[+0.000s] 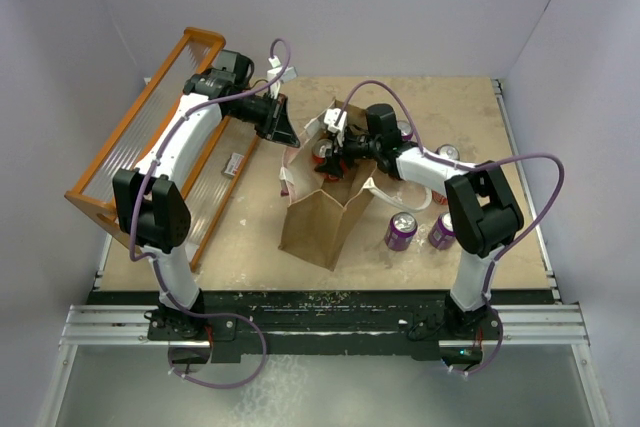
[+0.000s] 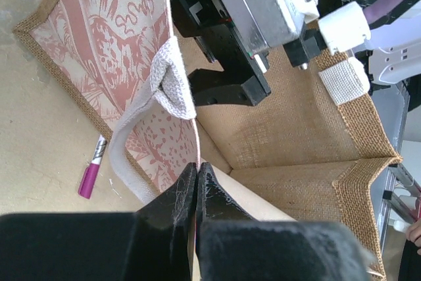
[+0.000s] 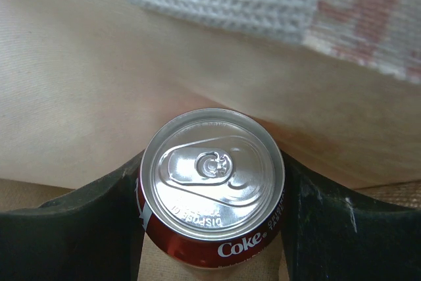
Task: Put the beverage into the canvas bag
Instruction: Place the drink in the canvas bag.
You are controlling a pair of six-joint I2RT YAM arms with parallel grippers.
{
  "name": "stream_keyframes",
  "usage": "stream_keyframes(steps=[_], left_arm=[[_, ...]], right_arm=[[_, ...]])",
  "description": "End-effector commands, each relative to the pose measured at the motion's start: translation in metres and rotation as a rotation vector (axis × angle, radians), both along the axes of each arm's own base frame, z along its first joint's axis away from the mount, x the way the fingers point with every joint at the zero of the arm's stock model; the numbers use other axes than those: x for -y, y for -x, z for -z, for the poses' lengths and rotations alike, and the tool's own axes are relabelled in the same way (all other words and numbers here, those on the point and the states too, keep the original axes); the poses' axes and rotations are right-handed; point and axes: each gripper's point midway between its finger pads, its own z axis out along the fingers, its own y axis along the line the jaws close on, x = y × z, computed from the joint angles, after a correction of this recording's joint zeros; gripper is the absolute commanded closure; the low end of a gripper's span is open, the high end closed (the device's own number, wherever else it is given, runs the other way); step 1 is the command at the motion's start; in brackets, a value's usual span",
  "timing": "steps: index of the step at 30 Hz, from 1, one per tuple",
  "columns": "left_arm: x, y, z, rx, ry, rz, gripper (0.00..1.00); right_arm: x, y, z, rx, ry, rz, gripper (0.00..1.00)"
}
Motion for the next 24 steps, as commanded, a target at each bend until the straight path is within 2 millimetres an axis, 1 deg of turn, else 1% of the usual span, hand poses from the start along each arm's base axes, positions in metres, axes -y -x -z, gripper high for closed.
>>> stream_keyframes(steps=[1,4,9,13,16,20,22,24], left_arm=[[-0.001,0.002,-0.001,0.021,0.018,0.037,1.00],[-0.001,0.003,0.002,0.011,0.014,0.043,1.00],[-0.002,0.004,0.004,0.004,0.016,0.048,1.00],[-0.002,0.004,0.007,0.000,0.013,0.051,1.00],[-0.001,0.002,0.006,0.004,0.016,0.051,1.00],[0.000,-0.001,0.007,0.005,0.015,0.050,1.00],[0.000,-0.003,0.006,0.013,0.015,0.049,1.00],[0.000,-0.004,0.006,0.014,0.016,0.048,1.00]], right_arm=[[0.006,-0.036,-0.032,0.171,-0.098,0.092,1.00],[0.013,-0.043,-0.027,0.195,-0.106,0.137,0.98],[0.022,-0.049,-0.008,0.177,-0.085,0.166,0.96],[0.029,-0.047,0.009,0.156,-0.056,0.170,0.93],[0.030,-0.047,0.016,0.140,-0.034,0.165,0.89],[0.029,-0.049,0.017,0.110,-0.031,0.167,0.75],[0.031,-0.049,0.023,0.077,-0.002,0.175,0.68],[0.034,-0.050,0.024,0.064,0.019,0.184,0.59]])
